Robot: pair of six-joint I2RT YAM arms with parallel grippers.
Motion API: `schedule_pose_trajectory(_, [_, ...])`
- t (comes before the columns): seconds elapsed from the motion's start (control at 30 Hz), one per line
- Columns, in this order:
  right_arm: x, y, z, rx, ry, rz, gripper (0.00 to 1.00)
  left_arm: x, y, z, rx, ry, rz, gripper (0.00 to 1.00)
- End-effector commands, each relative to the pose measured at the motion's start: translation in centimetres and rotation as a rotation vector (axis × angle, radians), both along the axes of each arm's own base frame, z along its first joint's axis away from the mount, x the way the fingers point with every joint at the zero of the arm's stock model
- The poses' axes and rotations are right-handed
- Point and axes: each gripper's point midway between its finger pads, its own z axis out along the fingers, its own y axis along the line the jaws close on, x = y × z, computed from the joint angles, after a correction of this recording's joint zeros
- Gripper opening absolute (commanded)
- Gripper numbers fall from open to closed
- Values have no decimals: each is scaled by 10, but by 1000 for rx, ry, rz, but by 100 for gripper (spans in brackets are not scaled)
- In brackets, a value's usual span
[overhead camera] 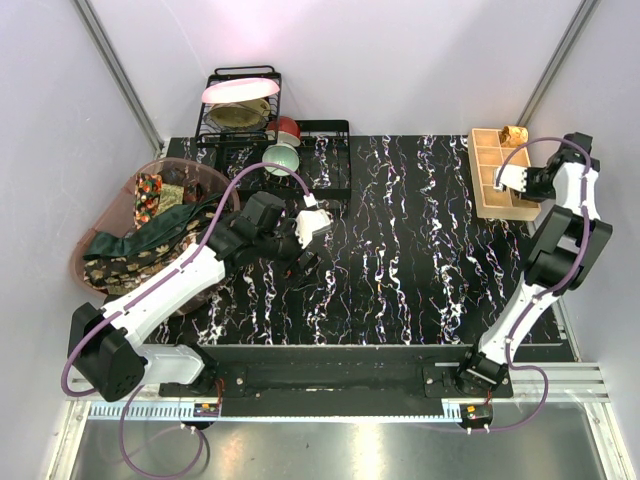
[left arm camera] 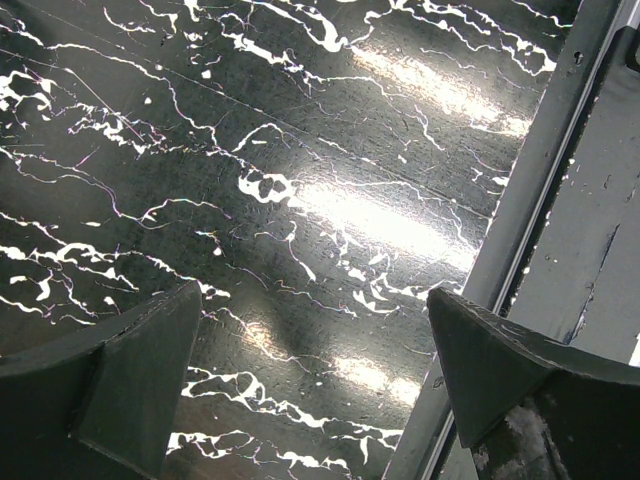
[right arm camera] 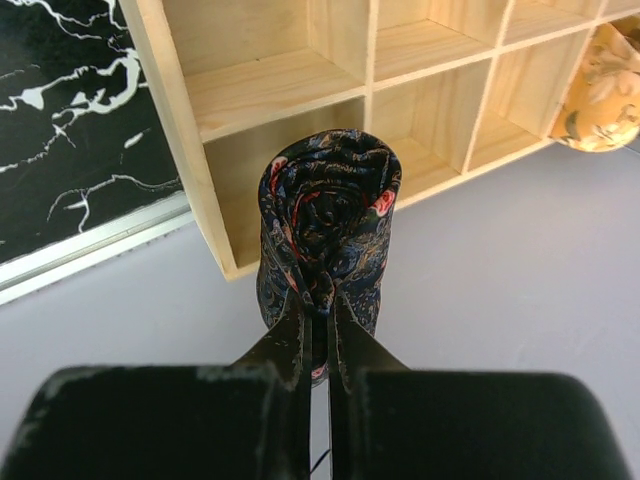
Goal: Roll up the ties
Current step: Place the tie in the storage box.
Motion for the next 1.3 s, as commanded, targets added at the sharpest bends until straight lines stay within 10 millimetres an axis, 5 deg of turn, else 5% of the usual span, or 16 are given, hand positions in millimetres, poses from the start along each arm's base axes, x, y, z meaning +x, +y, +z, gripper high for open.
schedule_pose_trajectory(0.0, [26, 0, 7, -265, 9, 368, 0, 0, -4, 10, -34, -5, -6, 99])
schedule_pose_trajectory(1.27, [40, 2, -37, -352, 87, 464, 0, 0, 0, 9, -53, 26, -9, 99])
